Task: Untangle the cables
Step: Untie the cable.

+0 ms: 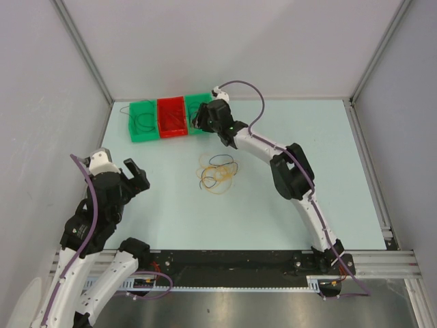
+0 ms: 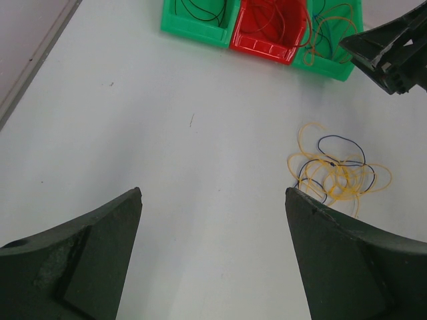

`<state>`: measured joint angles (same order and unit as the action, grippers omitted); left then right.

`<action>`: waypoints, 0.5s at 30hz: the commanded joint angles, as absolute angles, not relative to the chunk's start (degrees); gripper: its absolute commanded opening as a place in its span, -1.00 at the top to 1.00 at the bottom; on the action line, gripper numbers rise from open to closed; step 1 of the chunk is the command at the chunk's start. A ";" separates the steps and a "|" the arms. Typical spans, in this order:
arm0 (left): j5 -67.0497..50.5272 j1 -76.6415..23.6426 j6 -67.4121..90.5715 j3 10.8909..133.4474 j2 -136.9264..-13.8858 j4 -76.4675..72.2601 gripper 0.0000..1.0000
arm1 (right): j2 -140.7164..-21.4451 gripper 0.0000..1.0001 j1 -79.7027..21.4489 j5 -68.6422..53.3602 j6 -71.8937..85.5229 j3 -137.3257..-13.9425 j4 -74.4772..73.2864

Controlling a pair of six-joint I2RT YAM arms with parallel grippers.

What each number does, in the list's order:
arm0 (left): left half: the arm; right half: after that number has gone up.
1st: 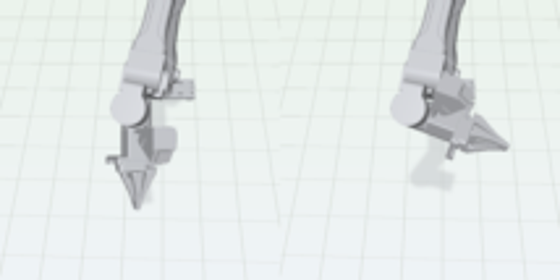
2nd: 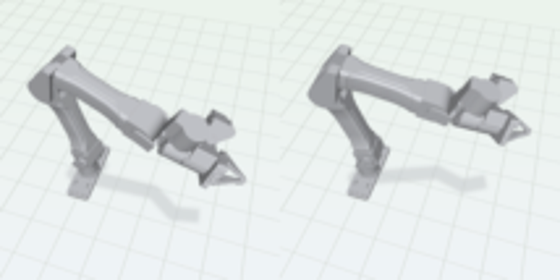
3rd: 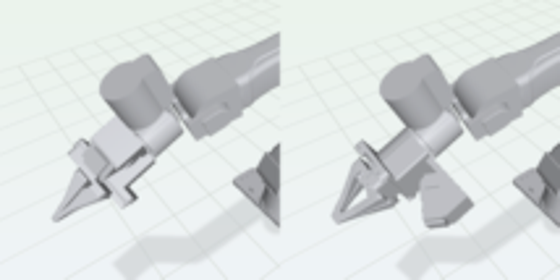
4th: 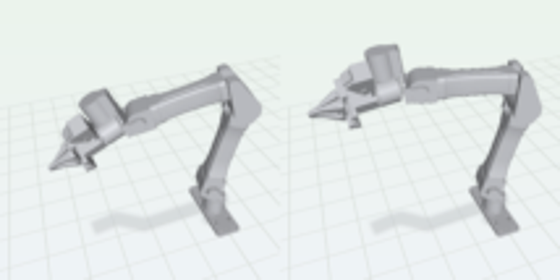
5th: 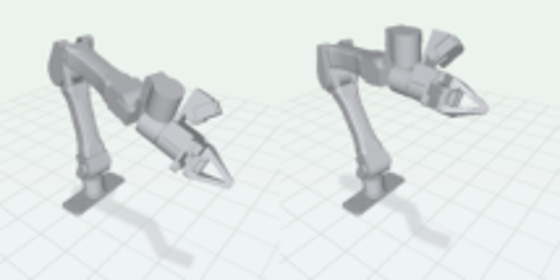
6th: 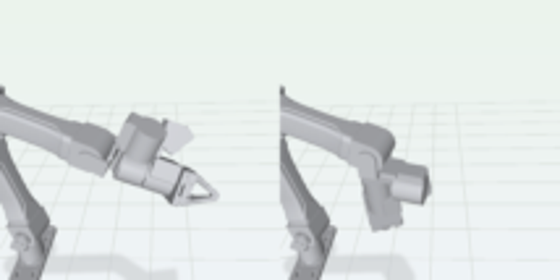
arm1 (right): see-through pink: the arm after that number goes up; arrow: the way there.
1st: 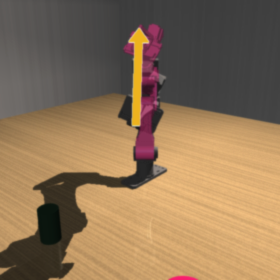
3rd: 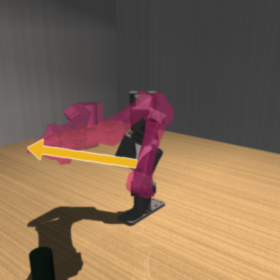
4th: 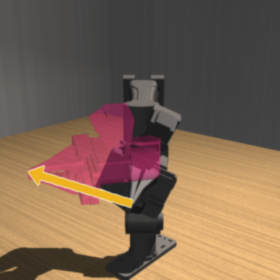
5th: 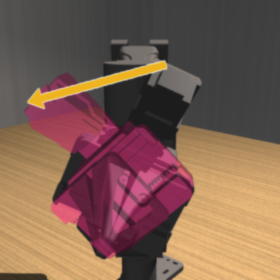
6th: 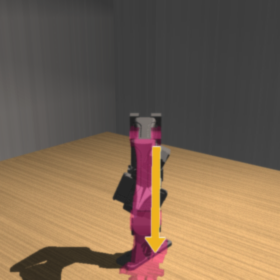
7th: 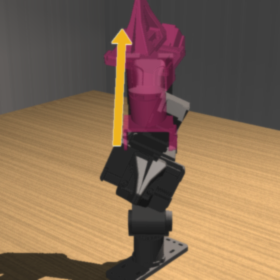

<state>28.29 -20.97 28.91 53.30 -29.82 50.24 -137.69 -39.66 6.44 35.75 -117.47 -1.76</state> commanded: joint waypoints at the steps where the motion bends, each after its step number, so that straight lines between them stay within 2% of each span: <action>1: 28.30 -20.48 28.04 53.44 -29.88 48.69 -0.86 | -128.42 -0.13 -39.03 5.97 34.46 -111.55 -0.79; 5: 27.77 -20.48 27.78 53.44 -30.76 48.43 -0.86 | -119.48 -0.11 -37.18 6.24 34.10 -101.89 -1.14; 9: 26.90 -20.48 26.99 53.35 -32.69 47.73 -0.83 | -110.34 -0.11 -34.55 6.42 36.03 -87.06 -0.53; 14: 22.16 -20.57 24.18 52.74 -39.79 44.57 -0.80 | -103.10 -0.10 -32.61 6.59 34.56 -80.78 -9.11; 15: 20.58 -20.65 23.56 52.65 -41.47 43.95 -0.71 | -101.79 -0.09 -32.61 7.11 33.76 -80.34 -10.79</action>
<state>26.02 -20.93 27.24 53.17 -35.73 48.16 -107.63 -32.91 5.69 35.73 -82.30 -4.43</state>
